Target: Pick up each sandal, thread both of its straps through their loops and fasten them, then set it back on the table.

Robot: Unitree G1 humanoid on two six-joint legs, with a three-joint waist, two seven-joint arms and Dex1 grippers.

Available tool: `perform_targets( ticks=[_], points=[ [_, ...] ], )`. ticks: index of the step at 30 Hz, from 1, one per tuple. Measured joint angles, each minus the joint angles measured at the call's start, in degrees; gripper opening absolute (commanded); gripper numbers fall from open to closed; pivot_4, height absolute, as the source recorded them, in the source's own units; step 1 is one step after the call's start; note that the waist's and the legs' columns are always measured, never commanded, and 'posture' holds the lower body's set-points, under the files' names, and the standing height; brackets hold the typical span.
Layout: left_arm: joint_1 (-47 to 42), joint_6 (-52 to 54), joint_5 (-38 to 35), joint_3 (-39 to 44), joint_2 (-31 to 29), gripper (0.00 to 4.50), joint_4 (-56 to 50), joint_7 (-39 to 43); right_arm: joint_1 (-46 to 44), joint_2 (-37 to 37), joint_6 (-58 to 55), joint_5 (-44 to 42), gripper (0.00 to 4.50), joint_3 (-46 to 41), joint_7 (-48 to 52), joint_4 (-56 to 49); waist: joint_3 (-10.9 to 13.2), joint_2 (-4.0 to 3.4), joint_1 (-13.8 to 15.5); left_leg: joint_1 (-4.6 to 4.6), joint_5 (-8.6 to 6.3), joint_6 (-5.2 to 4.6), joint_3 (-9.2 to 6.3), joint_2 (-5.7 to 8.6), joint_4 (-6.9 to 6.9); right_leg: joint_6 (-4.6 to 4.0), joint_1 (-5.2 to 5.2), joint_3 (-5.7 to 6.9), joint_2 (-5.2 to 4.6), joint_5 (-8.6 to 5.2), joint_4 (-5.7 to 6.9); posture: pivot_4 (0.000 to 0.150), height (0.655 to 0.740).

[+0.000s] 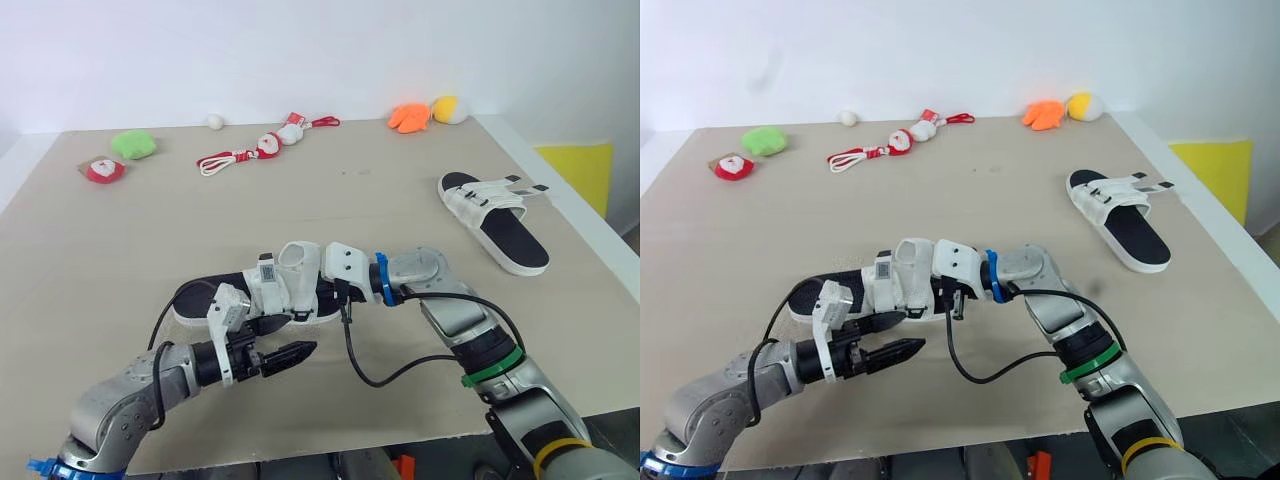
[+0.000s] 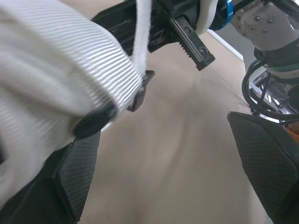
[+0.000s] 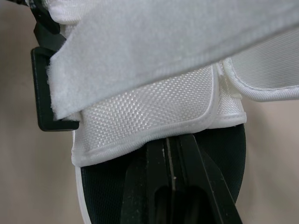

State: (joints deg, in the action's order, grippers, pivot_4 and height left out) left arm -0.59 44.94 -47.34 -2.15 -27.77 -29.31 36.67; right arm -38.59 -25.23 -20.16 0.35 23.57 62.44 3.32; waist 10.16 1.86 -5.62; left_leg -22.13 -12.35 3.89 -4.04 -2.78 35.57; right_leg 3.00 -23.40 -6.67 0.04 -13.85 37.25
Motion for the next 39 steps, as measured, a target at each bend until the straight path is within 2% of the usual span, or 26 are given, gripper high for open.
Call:
perform_targets(
  ticks=[9,10,11,12,14,15,18,19,20,31,32,33,35,39],
  points=[
    [-2.22,1.72,-1.34,-0.81,2.03,4.43,1.18,-0.02,0.07,0.04,0.01,-0.03,0.0,0.02,-0.06,-0.13,0.0,0.0,0.0,0.0,0.0,0.0,0.0,0.0,0.0,0.12,0.0,-0.01,0.0,0.07,0.0,0.15,0.74],
    [-2.25,1.75,-1.35,-0.82,2.04,3.94,1.21,-0.02,0.1,0.03,0.01,-0.02,0.0,0.01,-0.07,-0.16,0.0,0.0,0.0,0.0,0.0,0.0,0.0,0.0,0.0,0.11,0.0,-0.01,0.0,0.07,0.0,0.15,0.74],
    [-2.29,1.75,-1.34,-0.81,2.06,3.8,1.32,-0.02,0.13,0.02,0.0,-0.02,0.0,0.0,-0.09,-0.2,0.0,0.0,0.0,0.0,0.0,0.0,0.0,0.0,0.0,0.11,0.0,0.0,0.0,0.06,0.0,0.15,0.74],
    [-2.5,1.74,-1.34,-0.81,2.16,3.25,1.37,-0.03,0.21,0.02,-0.01,-0.02,0.0,0.0,-0.13,-0.31,0.0,0.0,0.0,0.0,0.0,0.0,0.0,0.0,0.0,0.1,0.0,0.0,0.0,0.06,0.0,0.15,0.74],
    [-2.61,1.75,-1.34,-0.8,2.19,2.5,1.41,-0.08,0.26,0.01,-0.01,-0.03,0.0,-0.01,-0.14,-0.4,0.0,0.0,-0.01,0.0,0.0,0.0,0.0,0.0,-0.01,0.11,0.0,-0.01,0.01,0.06,0.0,0.15,0.74],
    [-2.61,1.74,-1.34,-0.81,2.18,1.81,1.56,-0.1,0.3,-0.01,-0.01,-0.03,0.0,-0.02,-0.13,-0.48,0.0,0.0,-0.01,0.0,0.0,0.0,0.0,0.0,-0.02,0.12,0.0,0.0,0.01,0.07,0.0,0.15,0.74],
    [-2.61,1.74,-1.34,-0.81,2.18,0.52,1.62,-0.1,0.32,-0.05,0.0,-0.04,0.0,-0.02,-0.12,-0.54,0.0,0.0,-0.01,0.0,-0.01,0.0,0.0,0.0,-0.02,0.14,0.0,0.0,0.01,0.08,0.0,0.15,0.74],
    [-2.61,1.75,-1.34,-0.81,2.18,0.13,1.62,-0.07,0.32,-0.05,0.0,-0.03,0.0,-0.02,-0.12,-0.54,0.0,0.0,-0.01,0.0,-0.01,0.0,0.0,0.0,-0.02,0.14,0.0,0.0,0.01,0.08,0.0,0.15,0.74],
    [-2.6,1.74,-1.37,-0.81,2.18,0.06,1.61,0.01,0.32,-0.05,0.0,-0.03,0.0,-0.02,-0.14,-0.53,0.0,0.0,-0.01,0.0,-0.01,0.0,0.0,0.0,-0.02,0.14,0.0,-0.01,0.0,0.08,0.0,0.15,0.74],
    [-2.31,1.79,-1.29,-0.88,1.77,0.06,1.62,0.18,0.3,-0.06,0.04,-0.02,0.0,-0.01,-0.15,-0.51,0.0,0.0,0.0,0.0,-0.01,0.0,0.0,0.0,-0.02,0.13,0.0,0.0,0.01,0.07,0.0,0.15,0.74],
    [-1.99,2.11,-0.98,-1.0,1.1,0.44,1.62,0.23,0.3,-0.06,0.04,-0.03,0.0,0.0,-0.14,-0.52,0.0,0.0,-0.01,0.0,-0.01,0.0,-0.01,0.0,-0.02,0.13,-0.01,0.0,0.01,0.07,0.0,0.15,0.74],
    [-1.71,2.55,-0.81,-1.13,0.53,0.57,1.63,0.2,0.3,-0.06,0.04,-0.03,0.0,0.0,-0.13,-0.53,0.0,0.0,-0.01,0.0,-0.01,0.0,0.0,0.0,-0.02,0.12,-0.01,0.0,0.01,0.07,0.0,0.15,0.74],
    [-1.2,3.48,-0.77,-1.27,-0.05,1.16,1.67,0.08,0.3,-0.1,0.03,-0.03,0.0,-0.01,-0.1,-0.54,0.0,0.0,-0.01,-0.01,-0.01,0.0,0.0,0.0,-0.02,0.08,-0.01,-0.01,0.0,0.04,0.0,0.15,0.74],
    [-1.23,3.87,-0.93,-1.28,0.11,2.68,1.67,-0.02,0.31,-0.09,0.02,-0.03,0.0,0.0,-0.12,-0.56,0.0,0.0,-0.01,-0.01,-0.01,0.0,0.0,0.0,-0.02,0.05,-0.01,0.0,0.0,0.03,0.0,0.15,0.74]
  ],
)
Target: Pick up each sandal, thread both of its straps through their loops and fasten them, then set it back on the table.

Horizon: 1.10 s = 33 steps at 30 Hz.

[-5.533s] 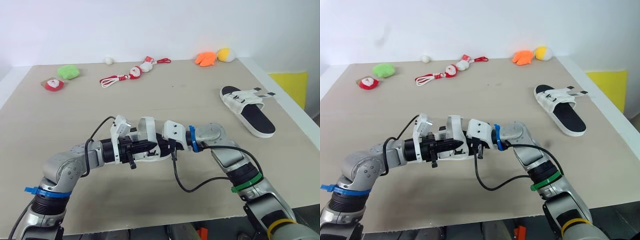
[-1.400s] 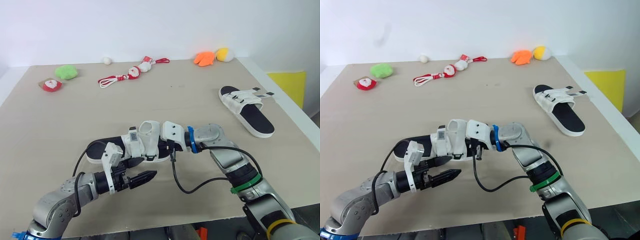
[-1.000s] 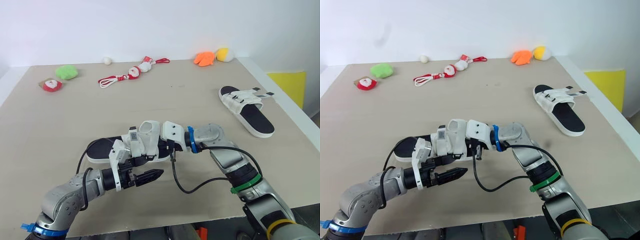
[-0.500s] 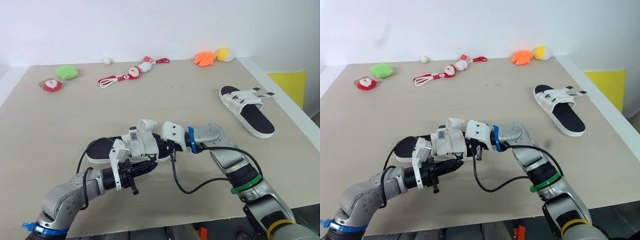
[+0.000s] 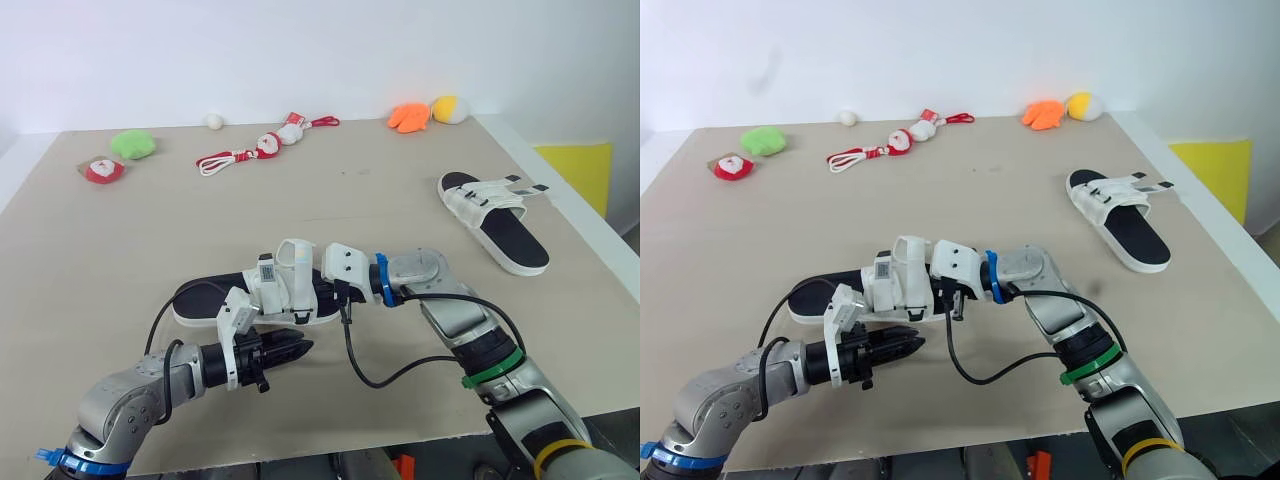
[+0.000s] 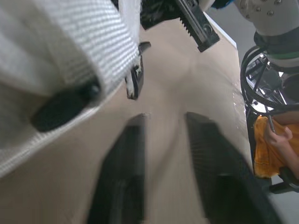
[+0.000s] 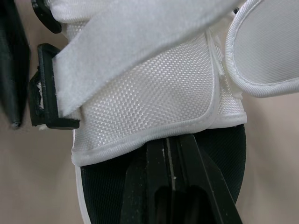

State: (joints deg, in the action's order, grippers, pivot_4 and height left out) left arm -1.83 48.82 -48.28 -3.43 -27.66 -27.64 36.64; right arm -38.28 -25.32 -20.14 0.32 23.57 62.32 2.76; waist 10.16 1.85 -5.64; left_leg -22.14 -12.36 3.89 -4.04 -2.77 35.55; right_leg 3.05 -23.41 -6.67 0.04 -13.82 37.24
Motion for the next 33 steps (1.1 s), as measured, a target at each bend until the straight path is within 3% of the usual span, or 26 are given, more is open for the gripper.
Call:
perform_targets(
  ticks=[1,12,15,20,33],
  points=[
    [-0.11,0.0,-0.16,0.05,0.31,3.1,0.0,-0.12,0.01,0.0,-0.01,0.0,0.0,0.0,0.0,-0.02,0.0,0.0,0.0,0.0,0.0,0.0,0.0,0.0,0.0,0.02,0.0,0.0,0.0,0.01,0.0,0.15,0.74],
    [-1.35,0.02,-1.91,1.49,2.41,3.1,0.02,-1.39,0.02,0.0,-0.04,0.0,0.0,0.01,0.01,-0.08,0.0,0.0,0.0,0.0,0.0,0.0,0.0,0.0,-0.01,0.08,0.0,0.0,0.0,0.04,0.0,0.15,0.74],
    [-1.6,0.02,-2.06,1.68,2.91,2.34,0.03,-2.02,0.02,-0.01,-0.06,0.0,0.0,0.0,0.01,-0.08,0.0,0.0,0.0,0.0,0.0,0.0,0.0,0.0,-0.01,0.08,0.0,0.0,0.0,0.05,0.0,0.15,0.74],
    [-1.89,0.09,-2.22,1.97,3.48,0.06,0.19,-2.63,0.02,-0.02,-0.08,0.0,0.0,-0.01,0.01,-0.1,0.0,0.0,0.0,-0.01,0.0,0.0,0.0,0.0,-0.01,0.1,0.0,0.0,0.0,0.06,0.0,0.15,0.74],
    [-1.88,0.9,-2.45,2.13,3.51,0.02,0.16,-2.55,0.02,-0.02,-0.09,0.01,0.0,-0.01,-0.02,-0.08,0.0,0.0,0.01,0.0,0.0,0.0,0.0,0.0,0.0,0.11,0.01,0.0,0.0,0.06,0.0,0.15,0.74]
  ],
)
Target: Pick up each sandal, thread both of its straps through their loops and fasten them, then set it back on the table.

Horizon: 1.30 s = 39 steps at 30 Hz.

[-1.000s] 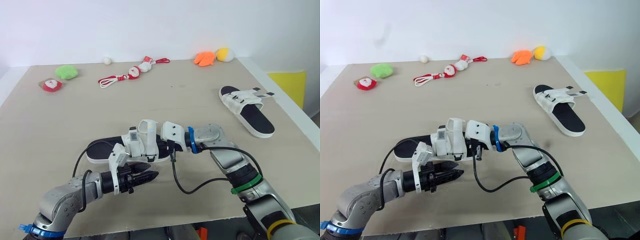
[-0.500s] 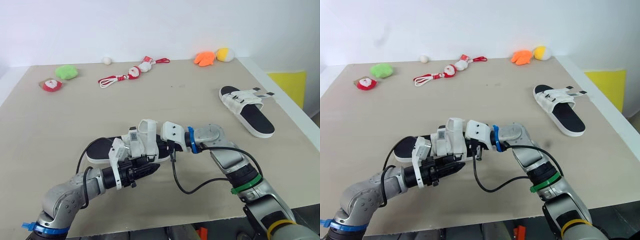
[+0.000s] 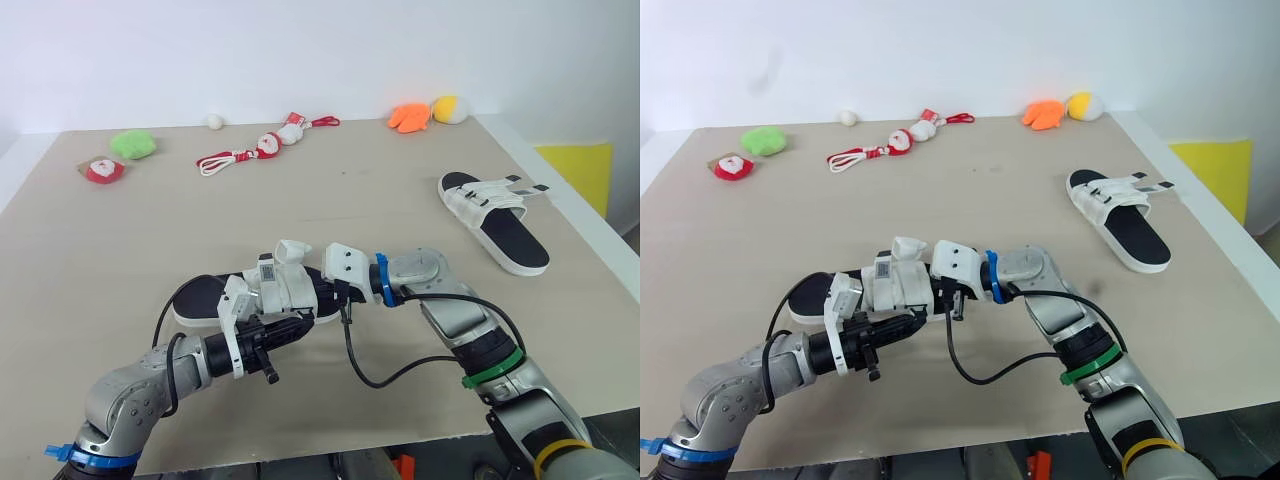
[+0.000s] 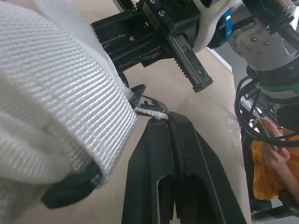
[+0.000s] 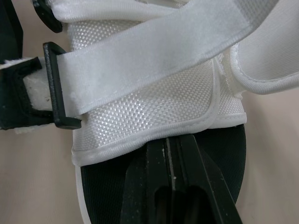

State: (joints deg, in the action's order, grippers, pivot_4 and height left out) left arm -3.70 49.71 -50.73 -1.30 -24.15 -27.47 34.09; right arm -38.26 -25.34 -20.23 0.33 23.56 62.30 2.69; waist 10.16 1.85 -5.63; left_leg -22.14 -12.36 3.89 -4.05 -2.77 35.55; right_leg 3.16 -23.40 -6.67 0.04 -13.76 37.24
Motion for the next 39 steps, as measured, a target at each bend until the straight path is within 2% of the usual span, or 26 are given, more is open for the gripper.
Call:
perform_targets(
  ticks=[1,3,4,5,6,7,8,16,17,19,21,22,23,32,37,39],
  points=[
    [0.01,0.34,-0.1,0.11,-0.01,0.02,0.0,-0.08,0.0,0.0,0.01,0.0,0.0,0.0,0.0,0.0,0.0,0.0,0.0,0.0,0.0,0.0,0.0,0.0,0.0,0.0,0.0,0.0,0.0,0.0,0.0,0.15,0.74],
    [0.03,0.79,-0.69,0.37,-0.01,0.56,0.01,-0.34,0.0,0.0,0.01,0.0,0.0,0.0,0.0,0.0,0.0,0.0,0.0,0.0,0.0,0.0,0.0,0.0,0.0,0.0,0.0,0.0,0.0,0.0,0.0,0.15,0.74],
    [0.08,0.99,-1.0,0.53,0.0,0.69,0.01,-0.49,0.0,0.0,0.01,0.0,0.0,0.0,0.0,0.0,0.0,0.0,0.0,0.0,0.0,0.0,0.0,0.0,0.0,0.0,0.0,0.0,0.0,0.0,0.0,0.15,0.74],
    [0.11,1.64,-1.3,0.86,0.02,1.16,0.03,-0.9,0.0,0.0,0.02,0.0,0.0,0.0,0.0,0.0,0.0,0.0,0.0,0.0,0.0,0.0,0.0,0.0,0.0,0.0,0.0,0.0,0.0,0.0,0.0,0.15,0.74],
    [0.12,1.95,-1.57,1.1,0.04,1.33,0.04,-1.17,0.0,0.0,0.02,0.0,0.0,0.01,0.0,0.0,0.0,0.0,0.0,0.0,0.0,0.0,0.0,0.0,0.0,0.0,0.0,0.0,0.0,0.0,0.0,0.15,0.74],
    [0.12,2.03,-1.71,1.18,0.04,1.79,0.04,-1.25,0.0,0.0,0.02,-0.01,0.0,0.01,0.01,0.0,0.0,0.0,0.0,0.0,0.0,0.0,0.0,0.0,0.0,0.0,-0.01,0.0,0.0,0.0,0.0,0.15,0.74],
    [0.09,2.4,-2.49,1.5,0.09,2.01,0.04,-1.53,0.0,0.0,0.03,0.0,0.0,0.01,0.01,-0.01,0.0,0.0,0.0,0.0,0.0,0.0,0.0,0.0,0.0,0.0,0.0,0.0,0.0,0.0,0.0,0.15,0.74],
    [-0.96,5.45,-7.59,3.37,1.11,2.01,0.59,-4.51,-0.01,0.02,0.08,0.0,0.0,0.01,-0.02,0.05,0.0,0.0,-0.01,0.0,0.0,0.0,0.0,0.0,0.0,0.02,0.0,0.0,0.0,0.01,0.0,0.15,0.74],
    [-0.96,5.5,-7.77,3.37,1.11,1.63,0.62,-4.61,-0.01,0.02,0.08,0.0,0.0,0.01,-0.01,0.05,0.0,0.0,0.0,0.0,0.0,0.0,0.0,0.0,0.0,0.01,0.0,0.0,0.0,0.01,0.0,0.15,0.74],
    [-1.03,5.66,-8.04,3.38,1.17,1.36,0.77,-4.92,0.0,0.01,0.07,-0.01,0.0,0.01,0.0,0.04,0.0,0.0,-0.01,0.0,0.0,0.0,-0.01,0.0,0.0,0.01,0.0,0.0,0.0,0.01,0.0,0.15,0.74],
    [-1.38,5.75,-8.24,3.48,1.36,0.74,1.53,-5.51,0.0,0.01,0.05,0.0,0.0,0.0,-0.04,0.04,0.0,0.0,0.0,0.0,0.0,0.0,0.0,0.0,0.0,0.02,0.0,0.0,0.0,0.01,0.0,0.15,0.74],
    [-1.4,5.8,-8.26,3.57,1.51,0.17,2.14,-6.34,0.01,0.0,0.05,-0.01,0.0,0.0,-0.02,0.0,0.0,0.0,0.0,0.0,0.0,0.0,0.0,0.0,0.0,0.01,0.0,0.0,0.0,0.01,0.0,0.15,0.74],
    [-1.4,5.87,-8.26,3.57,1.51,0.08,2.25,-6.43,0.02,-0.01,0.05,-0.01,0.0,-0.01,-0.02,-0.02,0.0,0.0,0.0,0.0,0.0,0.0,0.0,0.0,0.0,0.01,0.0,0.0,0.0,0.01,0.0,0.15,0.74],
    [-1.27,6.4,-8.44,3.63,1.25,0.08,2.2,-6.25,0.02,0.0,0.11,-0.01,0.0,0.0,-0.03,0.0,0.0,0.0,0.0,-0.01,0.0,0.0,-0.01,0.0,0.0,0.01,-0.01,0.0,0.0,0.01,0.0,0.15,0.74],
    [4.63,9.01,-11.13,3.16,-4.83,0.08,-0.57,-0.78,0.0,0.07,0.19,-0.04,0.0,0.03,0.13,-0.02,0.0,0.0,-0.15,0.0,-0.03,-0.01,-0.01,-0.01,-0.06,-0.05,-0.04,0.0,0.01,-0.05,0.0,0.15,0.74],
    [4.95,9.09,-11.33,3.16,-5.0,0.08,-0.78,-0.15,-0.01,0.06,0.17,-0.03,0.0,0.02,0.07,0.02,0.01,-0.01,-0.08,0.0,-0.03,-0.01,-0.01,0.0,-0.04,-0.15,-0.03,0.0,0.0,-0.1,0.0,0.15,0.74]
  ],
)
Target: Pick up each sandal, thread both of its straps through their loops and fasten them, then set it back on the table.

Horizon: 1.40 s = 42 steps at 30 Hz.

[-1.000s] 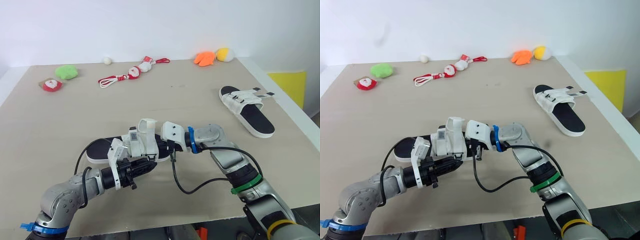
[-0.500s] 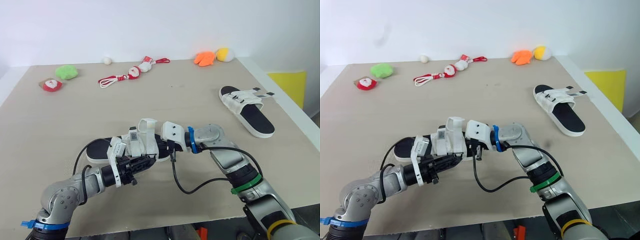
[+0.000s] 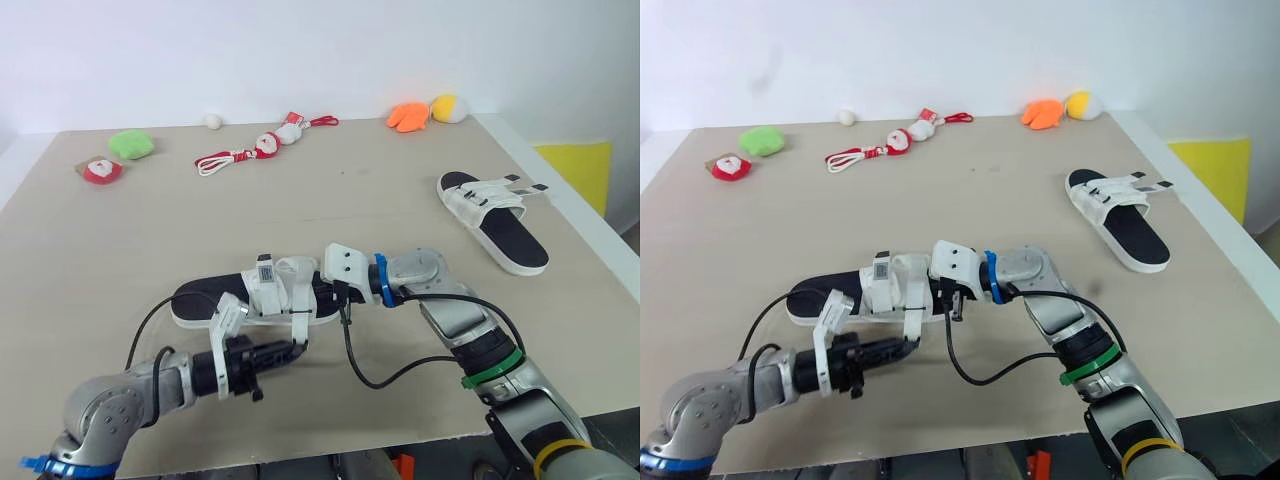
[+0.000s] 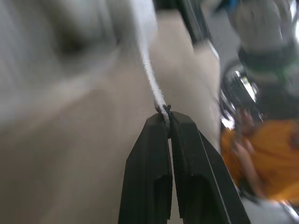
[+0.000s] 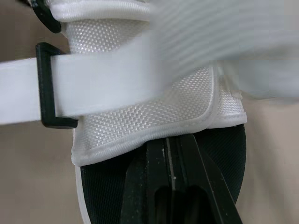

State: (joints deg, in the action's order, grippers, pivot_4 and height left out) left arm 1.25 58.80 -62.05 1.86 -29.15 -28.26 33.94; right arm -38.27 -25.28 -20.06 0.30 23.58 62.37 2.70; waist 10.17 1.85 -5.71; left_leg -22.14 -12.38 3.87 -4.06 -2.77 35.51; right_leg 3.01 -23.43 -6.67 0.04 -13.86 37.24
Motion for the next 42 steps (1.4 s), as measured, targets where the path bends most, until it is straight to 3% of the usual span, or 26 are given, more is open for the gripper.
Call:
perform_targets(
  ticks=[5,20,23,30,33,36,42],
  points=[
    [2.73,-0.17,0.88,-0.87,-4.12,0.08,-1.67,2.06,0.0,0.12,0.01,0.0,0.0,0.07,-0.12,0.06,0.0,0.01,-0.03,0.02,0.0,0.0,0.01,0.0,0.0,-0.16,-0.01,-0.01,0.0,-0.09,0.0,0.15,0.74],
    [4.17,-0.8,0.81,-1.6,-7.87,0.08,-4.15,7.03,-0.01,0.28,0.17,0.0,0.0,0.06,-0.13,0.27,0.0,0.01,-0.06,0.02,0.0,0.0,0.01,-0.01,-0.01,-0.17,-0.02,-0.01,0.0,-0.09,0.0,0.15,0.74],
    [4.4,-1.56,1.0,-1.6,-8.46,1.03,-4.51,7.67,-0.02,0.33,0.2,0.0,0.0,0.06,-0.11,0.3,0.0,0.01,-0.07,0.03,0.0,0.0,0.01,-0.01,-0.01,-0.17,-0.03,-0.01,0.01,-0.1,0.0,0.15,0.74],
    [5.83,-5.1,4.98,0.39,-13.63,4.39,-5.94,9.15,-0.08,0.55,0.47,0.0,0.0,0.09,-0.08,0.55,0.0,0.01,-0.18,0.03,-0.01,0.01,0.02,-0.04,-0.03,-0.19,-0.07,-0.01,0.01,-0.1,0.0,0.15,0.74],
    [12.34,-11.62,11.92,3.09,-19.3,4.46,-8.42,12.12,-0.17,0.55,1.1,-0.01,0.0,0.18,0.28,0.89,-0.01,-0.04,-0.26,0.06,-0.05,0.07,0.05,-0.1,-0.09,-0.33,-0.08,0.0,0.03,-0.18,0.0,0.15,0.74],
    [14.14,-20.56,20.33,3.91,-19.14,4.46,-7.55,12.83,-0.32,0.51,1.64,0.0,0.0,0.16,0.34,1.42,0.01,-0.08,-0.11,0.06,-0.04,0.07,0.05,-0.1,-0.08,-0.37,-0.09,0.01,0.02,-0.16,0.0,0.15,0.74],
    [10.11,-59.3,48.48,1.82,-19.34,4.46,0.88,14.38,-0.81,0.71,2.94,0.02,0.0,0.28,1.0,2.58,0.0,-0.07,-0.12,0.1,-0.03,0.1,0.24,-0.1,-0.1,-0.44,-0.13,-0.09,-0.01,-0.12,-0.03,0.15,0.74]
  ],
)
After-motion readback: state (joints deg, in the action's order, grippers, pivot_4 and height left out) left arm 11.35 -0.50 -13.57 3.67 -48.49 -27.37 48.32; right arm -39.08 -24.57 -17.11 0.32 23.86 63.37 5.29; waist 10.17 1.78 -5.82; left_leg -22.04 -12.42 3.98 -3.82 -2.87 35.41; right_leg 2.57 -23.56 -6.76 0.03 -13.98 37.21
